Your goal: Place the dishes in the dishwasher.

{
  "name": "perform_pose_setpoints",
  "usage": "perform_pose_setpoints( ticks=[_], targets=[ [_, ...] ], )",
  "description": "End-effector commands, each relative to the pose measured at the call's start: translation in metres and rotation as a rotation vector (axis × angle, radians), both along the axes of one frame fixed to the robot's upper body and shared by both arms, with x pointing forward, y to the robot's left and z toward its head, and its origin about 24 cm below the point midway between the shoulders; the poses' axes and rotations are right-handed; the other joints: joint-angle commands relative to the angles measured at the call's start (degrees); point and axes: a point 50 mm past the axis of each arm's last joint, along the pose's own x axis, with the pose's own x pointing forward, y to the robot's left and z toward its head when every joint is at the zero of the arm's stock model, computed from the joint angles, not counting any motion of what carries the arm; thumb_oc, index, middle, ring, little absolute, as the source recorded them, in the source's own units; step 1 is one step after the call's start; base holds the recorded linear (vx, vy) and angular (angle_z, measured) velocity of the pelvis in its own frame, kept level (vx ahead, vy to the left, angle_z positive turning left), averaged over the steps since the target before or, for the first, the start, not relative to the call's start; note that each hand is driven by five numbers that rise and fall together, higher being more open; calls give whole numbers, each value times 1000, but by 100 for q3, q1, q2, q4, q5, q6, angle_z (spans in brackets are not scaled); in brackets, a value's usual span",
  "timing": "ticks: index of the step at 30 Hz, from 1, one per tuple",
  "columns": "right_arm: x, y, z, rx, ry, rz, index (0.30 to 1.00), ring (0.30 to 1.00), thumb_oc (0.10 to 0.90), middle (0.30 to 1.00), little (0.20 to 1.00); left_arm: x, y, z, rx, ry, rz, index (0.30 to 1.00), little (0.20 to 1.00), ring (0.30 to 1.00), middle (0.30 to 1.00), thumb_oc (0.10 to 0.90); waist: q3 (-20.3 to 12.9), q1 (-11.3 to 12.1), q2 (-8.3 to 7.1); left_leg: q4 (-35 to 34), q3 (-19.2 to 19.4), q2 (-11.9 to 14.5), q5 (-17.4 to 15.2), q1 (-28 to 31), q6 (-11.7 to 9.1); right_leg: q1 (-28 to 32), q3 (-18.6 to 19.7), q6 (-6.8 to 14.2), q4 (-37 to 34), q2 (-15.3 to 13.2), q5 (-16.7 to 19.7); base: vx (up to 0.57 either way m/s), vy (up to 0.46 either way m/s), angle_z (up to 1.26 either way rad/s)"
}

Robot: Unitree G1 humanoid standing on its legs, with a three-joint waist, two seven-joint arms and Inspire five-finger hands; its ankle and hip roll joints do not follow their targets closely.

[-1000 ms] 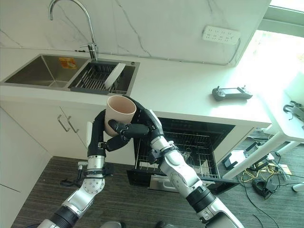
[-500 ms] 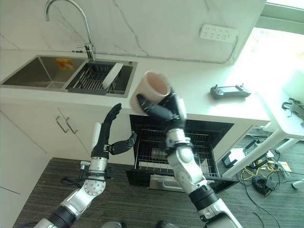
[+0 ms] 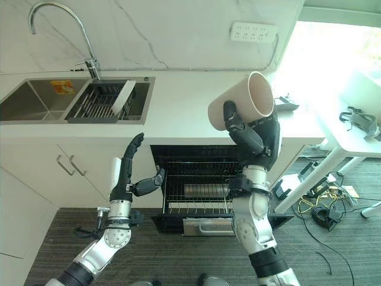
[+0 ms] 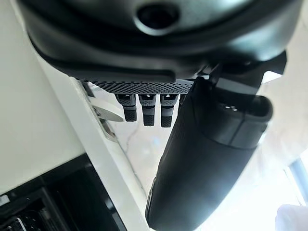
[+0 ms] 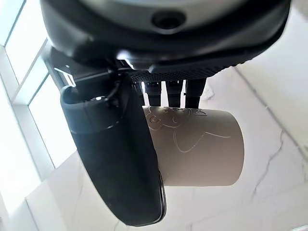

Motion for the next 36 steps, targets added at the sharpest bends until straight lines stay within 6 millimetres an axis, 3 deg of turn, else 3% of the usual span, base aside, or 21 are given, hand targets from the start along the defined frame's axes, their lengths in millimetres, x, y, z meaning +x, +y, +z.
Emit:
perform_pose_setpoints(
  ticks=[1,11,16,23,30,36],
  targets=[
    [-10,1,59,-85,-318,17,300,300,400,300,300,4,-9,49,30,-228,-176,900,900,900,900,800,-167,-87,-123,149,442,340,-218,105,18,712,566,488,-321,-92,-430,1,3,-3],
    [-15,-32,-16,-259,12,-57,300,300,400,300,300,-3,5,25,323,-67,-371,900,900,900,900,800,-153,-390,-30,149,588,418,-210,103,8,582,757,541,-321,-56,-403,26,3,-9],
    [-9,-39,-34,-396,115,-98,300,300,400,300,300,-4,5,20,432,-54,-430,900,900,900,900,800,-76,-388,-1,149,609,428,-201,83,-4,517,762,573,-321,-91,-381,61,-10,-11],
    [19,-46,-18,-554,133,-154,300,300,400,300,300,12,-3,29,544,-95,-457,900,900,900,900,800,235,-298,80,149,555,400,-111,-231,-31,168,794,607,-321,-153,-258,-75,-8,-2],
    [63,-51,19,-655,145,-185,300,300,400,300,300,36,-9,51,597,-164,-442,900,900,900,900,800,849,-246,165,149,449,359,69,-646,-54,-204,821,618,-321,-214,-91,-126,-3,2],
    [81,-64,34,-625,204,-189,300,300,400,300,300,47,-12,66,641,-200,-464,900,900,900,900,800,1225,-199,186,149,424,351,165,-920,-67,-440,801,636,-321,-254,13,-95,-1,2]
  ],
)
